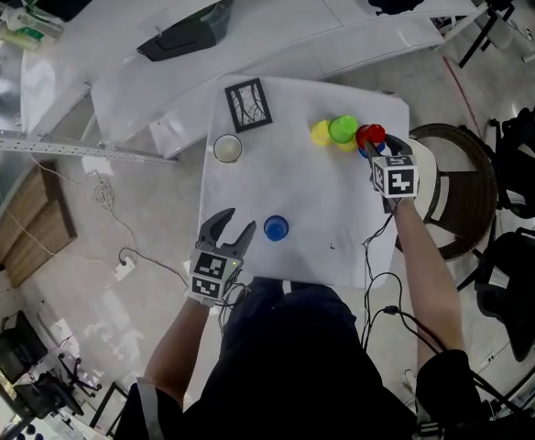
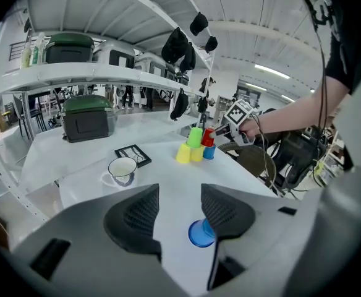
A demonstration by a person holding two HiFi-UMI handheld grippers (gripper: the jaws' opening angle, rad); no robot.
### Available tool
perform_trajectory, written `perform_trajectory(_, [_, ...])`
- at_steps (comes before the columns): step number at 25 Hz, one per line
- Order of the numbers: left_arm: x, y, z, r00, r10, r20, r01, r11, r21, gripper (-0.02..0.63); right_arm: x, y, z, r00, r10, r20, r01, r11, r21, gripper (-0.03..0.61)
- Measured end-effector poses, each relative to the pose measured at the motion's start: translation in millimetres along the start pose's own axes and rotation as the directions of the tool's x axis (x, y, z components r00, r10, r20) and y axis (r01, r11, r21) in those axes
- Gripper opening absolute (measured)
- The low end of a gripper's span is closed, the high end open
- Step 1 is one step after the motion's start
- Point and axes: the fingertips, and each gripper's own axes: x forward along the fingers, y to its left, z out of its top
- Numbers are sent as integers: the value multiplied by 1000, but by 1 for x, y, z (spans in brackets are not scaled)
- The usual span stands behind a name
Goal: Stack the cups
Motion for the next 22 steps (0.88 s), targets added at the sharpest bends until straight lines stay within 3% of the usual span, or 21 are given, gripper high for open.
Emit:
perform_trajectory(4, [3,-2,0,1000,-8,-4,8,1000,-2,212,2,1,0,1000,3,-6,-3,1000,-8,208])
perform_trajectory(8, [7,-3,-2,1000,-19,-4,19,1000,0,212,-10,-3,3,999,-10,39,9,1000,23,264])
perform_trajectory(13, [10,-5,0,999,-32,-4,32,999,15,212,-47,-4,-1,992,-25,123,8,991,133,249])
perform_trajectory(22, [11,-21,24,997,-73,24,71,994,81,212,-99,34,-33,983,19,182,-57,977,206,187])
